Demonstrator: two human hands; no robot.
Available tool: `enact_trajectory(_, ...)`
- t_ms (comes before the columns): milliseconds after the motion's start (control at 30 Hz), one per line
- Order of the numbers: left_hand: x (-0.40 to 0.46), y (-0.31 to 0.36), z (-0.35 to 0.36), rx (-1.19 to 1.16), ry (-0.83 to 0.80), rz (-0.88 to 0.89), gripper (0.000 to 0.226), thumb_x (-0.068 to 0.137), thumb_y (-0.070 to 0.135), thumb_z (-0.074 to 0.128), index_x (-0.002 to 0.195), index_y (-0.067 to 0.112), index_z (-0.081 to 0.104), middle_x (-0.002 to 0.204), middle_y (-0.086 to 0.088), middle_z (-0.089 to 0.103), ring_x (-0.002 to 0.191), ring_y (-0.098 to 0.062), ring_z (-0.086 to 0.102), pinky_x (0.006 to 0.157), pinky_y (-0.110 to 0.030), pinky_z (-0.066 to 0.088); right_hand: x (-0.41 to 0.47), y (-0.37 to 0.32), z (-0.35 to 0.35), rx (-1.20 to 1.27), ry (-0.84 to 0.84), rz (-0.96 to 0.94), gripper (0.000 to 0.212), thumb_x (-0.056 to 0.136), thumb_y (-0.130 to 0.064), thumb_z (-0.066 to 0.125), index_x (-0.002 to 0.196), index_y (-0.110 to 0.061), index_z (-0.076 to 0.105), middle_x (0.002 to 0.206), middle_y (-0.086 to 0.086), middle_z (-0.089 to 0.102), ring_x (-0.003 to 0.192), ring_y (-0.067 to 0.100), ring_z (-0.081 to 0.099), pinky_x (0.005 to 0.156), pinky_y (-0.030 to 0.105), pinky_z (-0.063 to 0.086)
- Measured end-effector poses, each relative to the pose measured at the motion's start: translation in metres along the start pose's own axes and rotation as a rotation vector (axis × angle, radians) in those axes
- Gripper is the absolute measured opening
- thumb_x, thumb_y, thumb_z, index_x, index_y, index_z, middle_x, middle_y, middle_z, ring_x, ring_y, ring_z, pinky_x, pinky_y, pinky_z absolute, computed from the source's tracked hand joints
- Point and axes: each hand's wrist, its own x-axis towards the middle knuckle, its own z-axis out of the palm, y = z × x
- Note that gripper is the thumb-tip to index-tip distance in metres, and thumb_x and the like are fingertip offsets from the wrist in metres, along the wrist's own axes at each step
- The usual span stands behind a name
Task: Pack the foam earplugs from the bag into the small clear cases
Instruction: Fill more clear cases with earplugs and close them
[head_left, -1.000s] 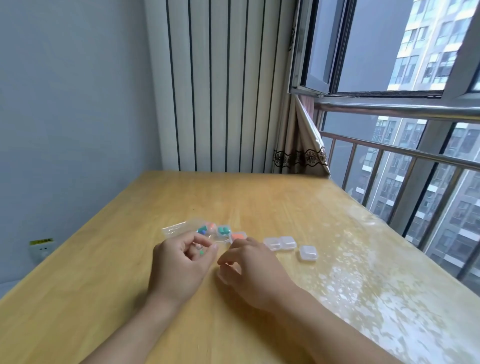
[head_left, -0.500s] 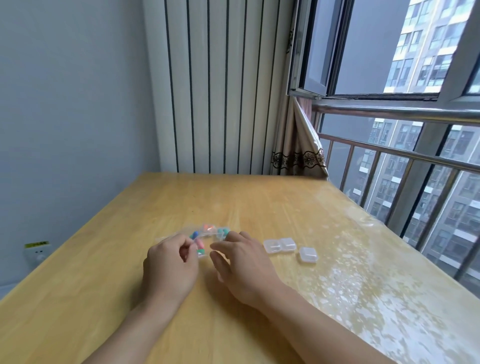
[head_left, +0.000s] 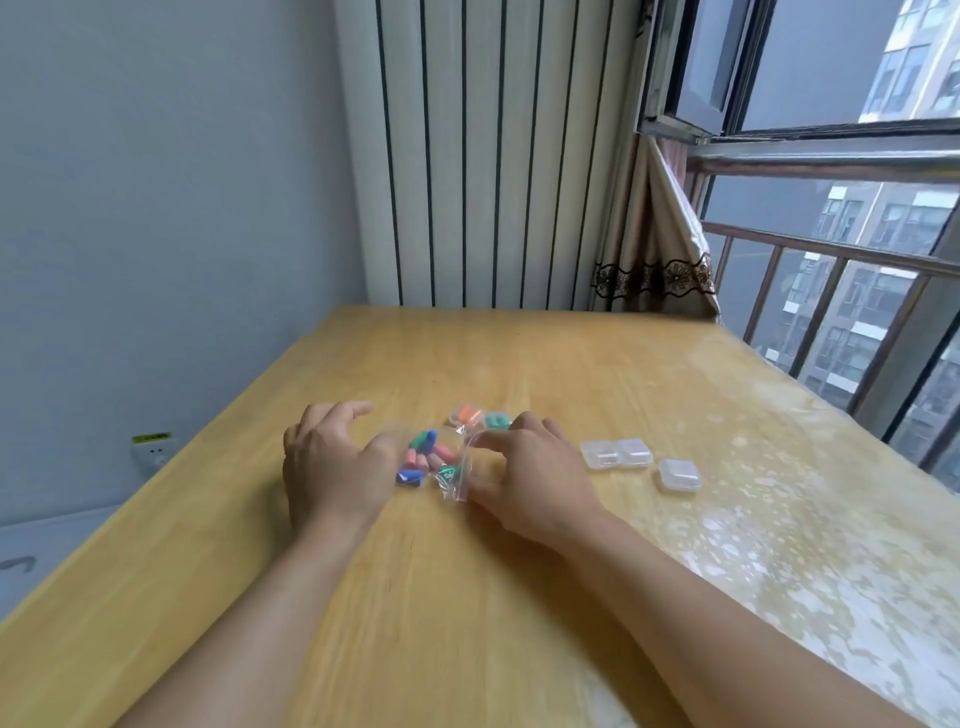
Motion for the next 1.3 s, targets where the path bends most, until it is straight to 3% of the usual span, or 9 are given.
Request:
enact_trajectory(133,-0.001,-0.006,0.009,0.17,-0.256,-0.001,0.019,0.086,0.022,0.061,0.082,0.032,0.077,0.105,0.015,0.068,0.105,-0.021,0.061,0.092,-0.032,0.046,-0.005,0.002,-0.004,-0.001,-0.032,-0.052,0.036,0.089,-0.057,0.061,0.124,-0.048,0.065,0.113,-0.004,0.054,0.114,0.023,0.047,0.097,0.042,0.044)
enact_trajectory(300,-0.001,-0.007,0.007,0.248,-0.293,0.087,0.039,0.092,0.021,0.057,0.068,0.052,0.061,0.119,0.021,0.064,0.117,-0.016,0.056,0.105,-0.038,0.041,-0.005,0.003,-0.005,0.017,-0.058,-0.065,0.035,0.089,-0.053,0.064,0.123,-0.047,0.065,0.102,-0.005,0.051,0.111,0.023,0.048,0.096,0.042,0.045)
enact_trajectory(400,0.003,-0.012,0.008,0.197,-0.32,0.11,0.037,0.092,0.027,0.063,0.065,0.052,0.062,0.117,0.019,0.066,0.116,-0.017,0.058,0.106,-0.042,0.042,-0.005,0.003,-0.009,0.156,-0.031,-0.031,0.018,0.084,-0.044,0.074,0.102,-0.04,0.074,0.084,-0.002,0.061,0.1,0.017,0.052,0.083,0.036,0.047)
enact_trajectory(500,0.005,-0.016,0.007,0.154,-0.343,0.1,0.026,0.093,0.03,0.065,0.074,0.047,0.072,0.118,0.02,0.067,0.118,-0.015,0.057,0.108,-0.042,0.039,-0.005,0.003,-0.009,0.205,-0.007,-0.025,0.003,0.082,-0.037,0.076,0.083,-0.037,0.073,0.077,0.008,0.068,0.086,0.014,0.054,0.072,0.034,0.05)
enact_trajectory(600,0.005,-0.018,0.007,0.224,-0.374,0.139,0.028,0.096,0.027,0.06,0.084,0.049,0.071,0.127,0.025,0.06,0.125,-0.012,0.05,0.107,-0.034,0.03,-0.004,0.006,-0.007,0.227,0.003,-0.044,0.016,0.081,-0.039,0.078,0.096,-0.035,0.074,0.08,0.0,0.06,0.076,0.016,0.051,0.067,0.035,0.051)
enact_trajectory(733,0.004,-0.016,0.006,0.306,-0.401,0.164,0.031,0.099,0.026,0.053,0.106,0.051,0.07,0.136,0.024,0.054,0.131,-0.011,0.043,0.106,-0.032,0.023,-0.001,0.004,-0.01,0.054,-0.111,-0.101,0.047,0.086,-0.052,0.07,0.13,-0.043,0.058,0.095,-0.006,0.049,0.104,0.022,0.049,0.075,0.035,0.045)
enact_trajectory(900,0.005,-0.013,0.008,0.385,-0.497,0.139,0.052,0.099,0.021,0.034,0.135,0.054,0.052,0.143,0.024,0.043,0.135,-0.008,0.03,0.108,-0.03,0.016,0.001,0.003,-0.009,0.008,-0.123,-0.137,0.047,0.09,-0.052,0.065,0.135,-0.046,0.054,0.1,-0.005,0.049,0.109,0.024,0.048,0.082,0.036,0.046)
enact_trajectory(1100,0.005,-0.008,0.009,0.474,-0.578,0.132,0.042,0.103,0.053,0.02,0.136,0.059,0.046,0.134,0.018,0.04,0.135,-0.01,0.025,0.115,-0.037,0.011,0.001,0.001,-0.008,0.059,-0.007,-0.146,0.031,0.086,-0.048,0.073,0.117,-0.045,0.07,0.088,-0.011,0.048,0.09,0.017,0.055,0.069,0.034,0.046)
enact_trajectory(1300,0.0,-0.008,0.013,0.497,-0.542,0.169,0.039,0.104,0.051,0.025,0.139,0.058,0.041,0.125,0.015,0.037,0.133,-0.013,0.026,0.112,-0.037,0.012,0.002,0.002,-0.005,0.101,-0.023,-0.138,0.018,0.086,-0.047,0.072,0.085,-0.029,0.072,0.081,-0.007,0.058,0.071,0.014,0.058,0.059,0.033,0.044)
